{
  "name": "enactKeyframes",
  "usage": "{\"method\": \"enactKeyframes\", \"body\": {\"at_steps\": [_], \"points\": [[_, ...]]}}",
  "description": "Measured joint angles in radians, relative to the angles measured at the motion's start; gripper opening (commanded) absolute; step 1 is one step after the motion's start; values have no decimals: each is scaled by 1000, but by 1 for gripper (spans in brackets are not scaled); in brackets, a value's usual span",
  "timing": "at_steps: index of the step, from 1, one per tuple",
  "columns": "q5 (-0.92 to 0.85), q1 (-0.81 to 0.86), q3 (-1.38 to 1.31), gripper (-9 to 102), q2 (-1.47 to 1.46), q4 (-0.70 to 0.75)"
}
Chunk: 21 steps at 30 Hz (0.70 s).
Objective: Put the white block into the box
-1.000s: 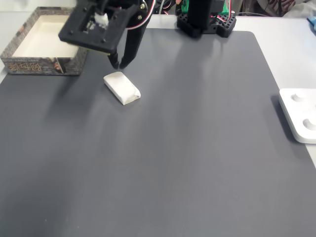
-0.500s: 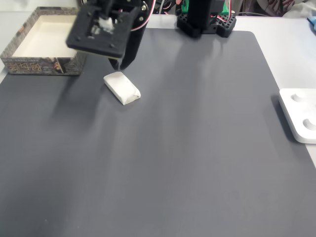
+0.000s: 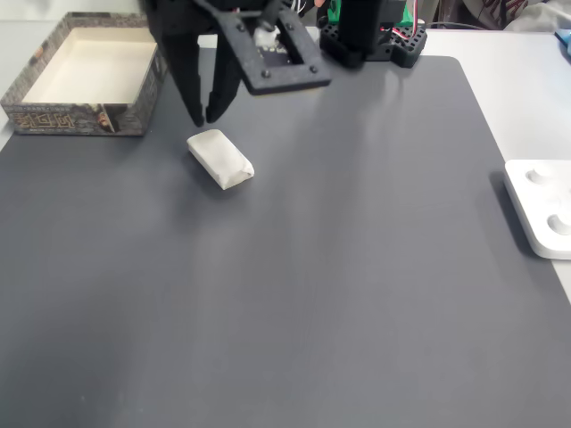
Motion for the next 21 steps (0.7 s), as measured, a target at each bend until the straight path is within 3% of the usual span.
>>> {"method": "enactKeyframes", "body": {"at_steps": [21], "points": [[37,6,-262,-2,-225,169]]}}
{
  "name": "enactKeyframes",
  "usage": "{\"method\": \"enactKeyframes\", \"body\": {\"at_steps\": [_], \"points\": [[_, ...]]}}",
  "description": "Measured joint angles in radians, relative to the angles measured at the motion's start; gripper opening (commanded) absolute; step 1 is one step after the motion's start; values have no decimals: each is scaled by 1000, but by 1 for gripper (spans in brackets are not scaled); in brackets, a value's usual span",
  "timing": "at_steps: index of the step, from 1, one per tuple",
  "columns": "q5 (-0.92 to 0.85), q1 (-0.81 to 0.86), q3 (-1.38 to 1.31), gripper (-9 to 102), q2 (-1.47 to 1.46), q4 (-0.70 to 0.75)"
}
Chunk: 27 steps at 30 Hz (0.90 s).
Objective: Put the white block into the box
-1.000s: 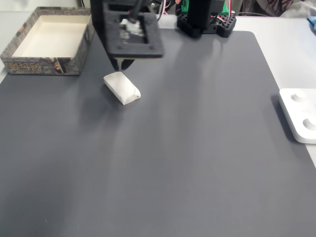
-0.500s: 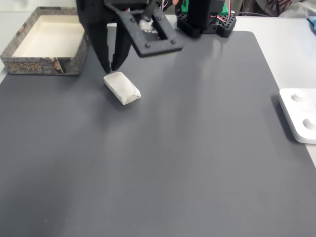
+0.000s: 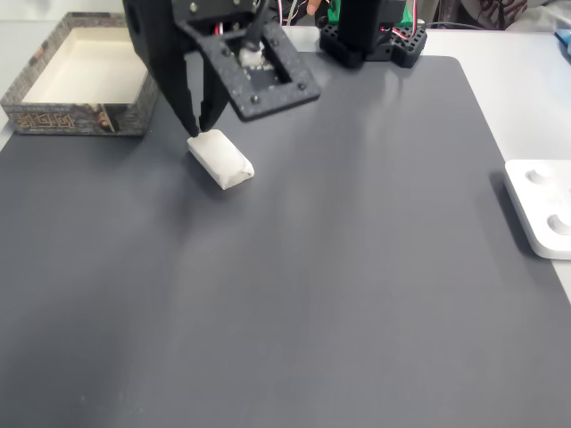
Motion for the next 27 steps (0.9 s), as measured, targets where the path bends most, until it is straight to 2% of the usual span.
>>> {"method": "enactKeyframes", "body": {"at_steps": [6,10,13,22,27], "points": [[-37,0,-31,-1,-28,17],[-137,-5,-48,8,-29,31],[-192,-6,-66,8,-29,43],[-215,-6,-89,12,-44,123],[-212,-6,-104,19,-55,140]]}}
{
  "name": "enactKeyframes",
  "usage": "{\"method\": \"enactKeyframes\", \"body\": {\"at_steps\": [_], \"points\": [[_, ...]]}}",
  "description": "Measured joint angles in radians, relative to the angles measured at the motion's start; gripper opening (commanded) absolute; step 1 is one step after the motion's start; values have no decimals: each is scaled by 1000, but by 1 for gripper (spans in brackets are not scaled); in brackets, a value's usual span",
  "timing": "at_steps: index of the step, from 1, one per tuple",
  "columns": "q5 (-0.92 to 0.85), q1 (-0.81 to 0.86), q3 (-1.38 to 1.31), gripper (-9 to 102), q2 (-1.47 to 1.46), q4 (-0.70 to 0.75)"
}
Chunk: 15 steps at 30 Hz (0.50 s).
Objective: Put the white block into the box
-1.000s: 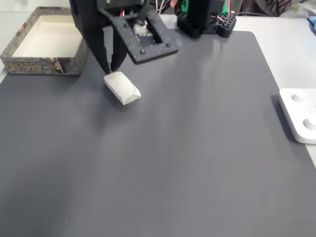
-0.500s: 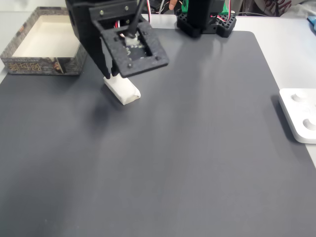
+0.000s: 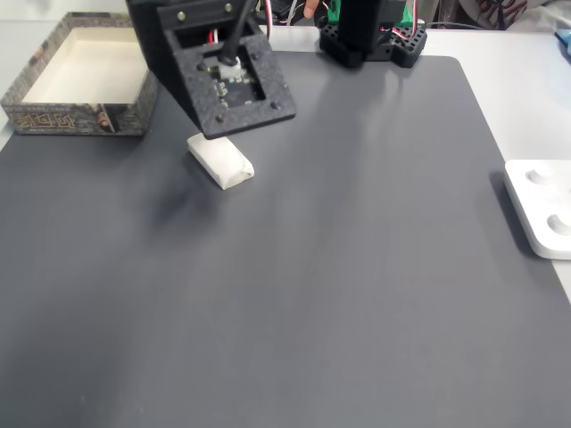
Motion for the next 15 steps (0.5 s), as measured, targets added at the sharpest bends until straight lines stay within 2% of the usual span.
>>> {"method": "enactKeyframes", "body": {"at_steps": [5,15], "points": [[41,0,-15,20,-9,-12],[91,0,-25,28,-26,-40]]}}
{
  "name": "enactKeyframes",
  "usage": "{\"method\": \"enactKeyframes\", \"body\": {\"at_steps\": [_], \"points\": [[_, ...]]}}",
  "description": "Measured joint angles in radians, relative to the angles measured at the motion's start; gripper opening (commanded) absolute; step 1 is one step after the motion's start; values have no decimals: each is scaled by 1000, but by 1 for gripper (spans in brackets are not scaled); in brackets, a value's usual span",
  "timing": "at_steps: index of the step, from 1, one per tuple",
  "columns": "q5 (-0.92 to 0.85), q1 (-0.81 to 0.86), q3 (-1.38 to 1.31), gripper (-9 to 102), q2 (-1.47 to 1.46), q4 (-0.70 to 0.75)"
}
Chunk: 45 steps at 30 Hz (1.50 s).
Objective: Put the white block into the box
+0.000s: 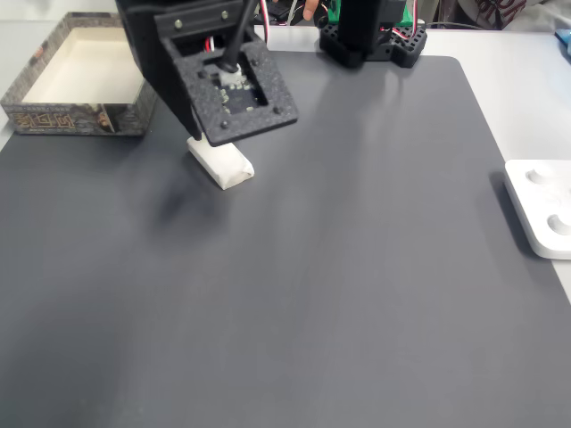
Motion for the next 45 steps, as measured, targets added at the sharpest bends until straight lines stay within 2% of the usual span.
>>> {"method": "enactKeyframes", "body": {"at_steps": [9,27,45], "points": [[60,0,0,38,-9,-12],[124,6,-41,40,-101,-115],[143,6,-60,37,-146,-152]]}}
